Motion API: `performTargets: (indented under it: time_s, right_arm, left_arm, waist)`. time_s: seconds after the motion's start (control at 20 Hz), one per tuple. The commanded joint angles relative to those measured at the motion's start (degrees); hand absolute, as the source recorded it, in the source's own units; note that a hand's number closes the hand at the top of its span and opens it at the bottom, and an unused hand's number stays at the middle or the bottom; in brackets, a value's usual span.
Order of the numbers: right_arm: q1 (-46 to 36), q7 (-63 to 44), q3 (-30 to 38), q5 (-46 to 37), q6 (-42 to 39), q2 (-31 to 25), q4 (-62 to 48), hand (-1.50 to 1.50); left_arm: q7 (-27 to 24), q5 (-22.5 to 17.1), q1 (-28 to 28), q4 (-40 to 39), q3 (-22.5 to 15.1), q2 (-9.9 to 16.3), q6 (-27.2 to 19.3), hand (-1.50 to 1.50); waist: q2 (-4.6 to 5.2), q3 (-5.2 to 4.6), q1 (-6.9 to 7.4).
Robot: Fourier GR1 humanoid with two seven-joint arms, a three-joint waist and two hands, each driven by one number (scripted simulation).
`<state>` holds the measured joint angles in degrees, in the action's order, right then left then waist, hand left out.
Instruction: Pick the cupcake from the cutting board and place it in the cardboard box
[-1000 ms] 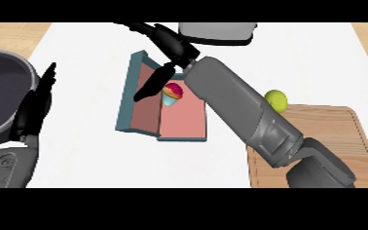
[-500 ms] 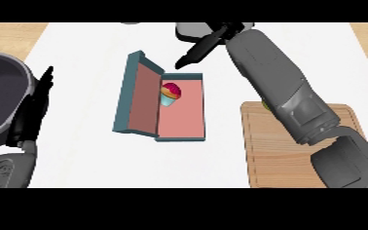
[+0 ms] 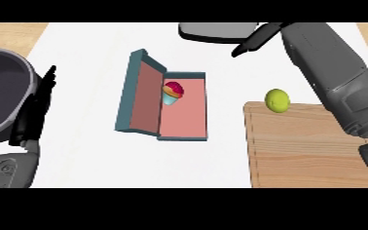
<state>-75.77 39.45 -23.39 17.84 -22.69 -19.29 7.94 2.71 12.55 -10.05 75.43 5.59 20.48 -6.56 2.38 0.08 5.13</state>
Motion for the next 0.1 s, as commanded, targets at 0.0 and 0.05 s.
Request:
performTargets:
  time_s: [0.0, 0.05]
  right_arm:
    - [-0.27, 2.97, -1.67, -2.58, -4.92, -4.97, -1.82, -1.50]
    - [0.69, 4.32, -2.27, -3.34, -5.09, -5.01, -1.86, -1.50]
  left_arm:
    - [-0.10, 0.58, 0.56, 1.22, -0.85, -0.62, -0.22, 0.00]
    - [0.32, 0.44, -0.62, 0.33, -0.66, -0.76, -0.23, 0.00]
  waist:
    - [0.30, 0.05, 1.01]
    - [0.46, 0.06, 0.72]
